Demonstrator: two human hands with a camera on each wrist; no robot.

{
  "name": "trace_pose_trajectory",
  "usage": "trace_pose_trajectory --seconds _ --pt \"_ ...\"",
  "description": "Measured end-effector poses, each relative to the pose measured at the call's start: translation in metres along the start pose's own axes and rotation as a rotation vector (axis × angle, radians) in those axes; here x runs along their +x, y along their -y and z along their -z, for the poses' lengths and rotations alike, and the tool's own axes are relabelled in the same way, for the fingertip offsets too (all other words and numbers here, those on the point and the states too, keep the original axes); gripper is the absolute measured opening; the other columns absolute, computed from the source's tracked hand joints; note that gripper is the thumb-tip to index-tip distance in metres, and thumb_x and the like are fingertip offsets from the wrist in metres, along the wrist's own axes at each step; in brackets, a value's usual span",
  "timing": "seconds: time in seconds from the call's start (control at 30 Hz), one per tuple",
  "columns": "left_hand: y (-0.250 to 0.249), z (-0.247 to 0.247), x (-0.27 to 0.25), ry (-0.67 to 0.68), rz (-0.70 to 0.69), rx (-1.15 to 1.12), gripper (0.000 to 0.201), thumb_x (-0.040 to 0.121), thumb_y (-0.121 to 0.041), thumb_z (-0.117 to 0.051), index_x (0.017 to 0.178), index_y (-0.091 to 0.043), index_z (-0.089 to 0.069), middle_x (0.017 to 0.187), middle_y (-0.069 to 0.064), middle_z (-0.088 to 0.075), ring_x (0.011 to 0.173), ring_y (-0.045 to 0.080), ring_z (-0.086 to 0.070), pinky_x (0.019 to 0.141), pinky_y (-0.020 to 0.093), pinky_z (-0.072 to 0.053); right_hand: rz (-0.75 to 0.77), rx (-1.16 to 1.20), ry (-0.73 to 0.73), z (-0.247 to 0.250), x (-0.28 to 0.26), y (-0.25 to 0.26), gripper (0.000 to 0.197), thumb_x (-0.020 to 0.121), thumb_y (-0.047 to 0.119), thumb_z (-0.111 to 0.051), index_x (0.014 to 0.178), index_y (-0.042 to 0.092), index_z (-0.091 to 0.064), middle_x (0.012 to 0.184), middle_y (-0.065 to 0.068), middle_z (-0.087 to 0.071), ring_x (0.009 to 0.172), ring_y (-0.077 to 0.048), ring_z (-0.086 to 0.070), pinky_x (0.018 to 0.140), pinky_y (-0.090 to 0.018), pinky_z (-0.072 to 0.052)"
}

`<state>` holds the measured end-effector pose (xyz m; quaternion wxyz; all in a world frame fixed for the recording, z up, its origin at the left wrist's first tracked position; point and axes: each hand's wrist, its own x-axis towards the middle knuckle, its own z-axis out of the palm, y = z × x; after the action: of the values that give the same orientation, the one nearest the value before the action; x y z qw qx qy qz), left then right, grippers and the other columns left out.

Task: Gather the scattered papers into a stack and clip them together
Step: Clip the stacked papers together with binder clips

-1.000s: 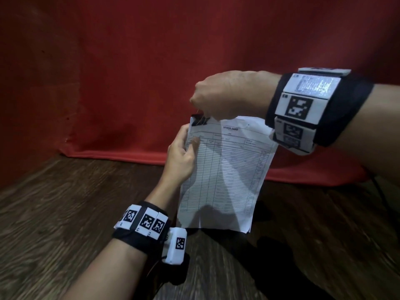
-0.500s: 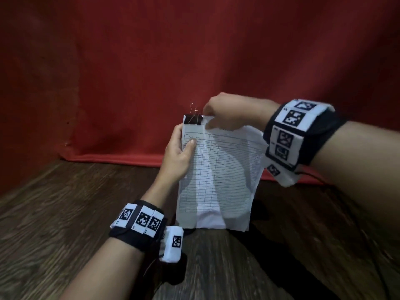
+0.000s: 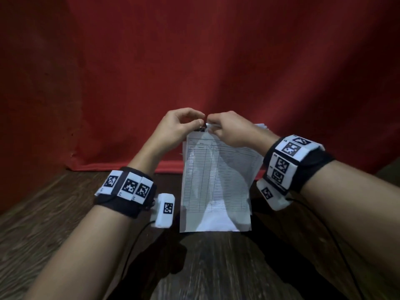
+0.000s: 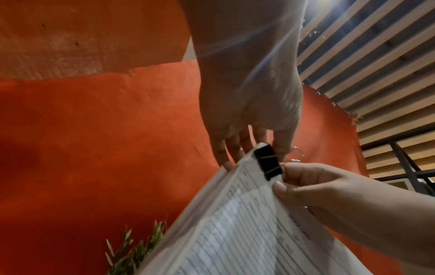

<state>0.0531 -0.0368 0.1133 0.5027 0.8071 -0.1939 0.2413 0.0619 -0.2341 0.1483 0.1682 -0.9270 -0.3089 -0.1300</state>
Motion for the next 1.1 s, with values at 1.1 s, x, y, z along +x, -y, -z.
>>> trace_pose_trajectory --seconds 1.1 --pt "0.050 -0.009 -0.035 0.085 0.077 -0.269 0.055 0.096 -0.036 -0.075 0.146 -0.020 -0.057 0.132 0.006 -0.072 0.120 0.019 -0.071 0.100 0.035 -0.057 0.045 -0.063 0.030 0.005 -0.011 -0.003 0.022 0.106 0.024 -0.055 0.084 0.021 -0.057 0.079 0.005 -0.061 0.068 -0.015 -0.056 0.062 -0.035 -0.046"
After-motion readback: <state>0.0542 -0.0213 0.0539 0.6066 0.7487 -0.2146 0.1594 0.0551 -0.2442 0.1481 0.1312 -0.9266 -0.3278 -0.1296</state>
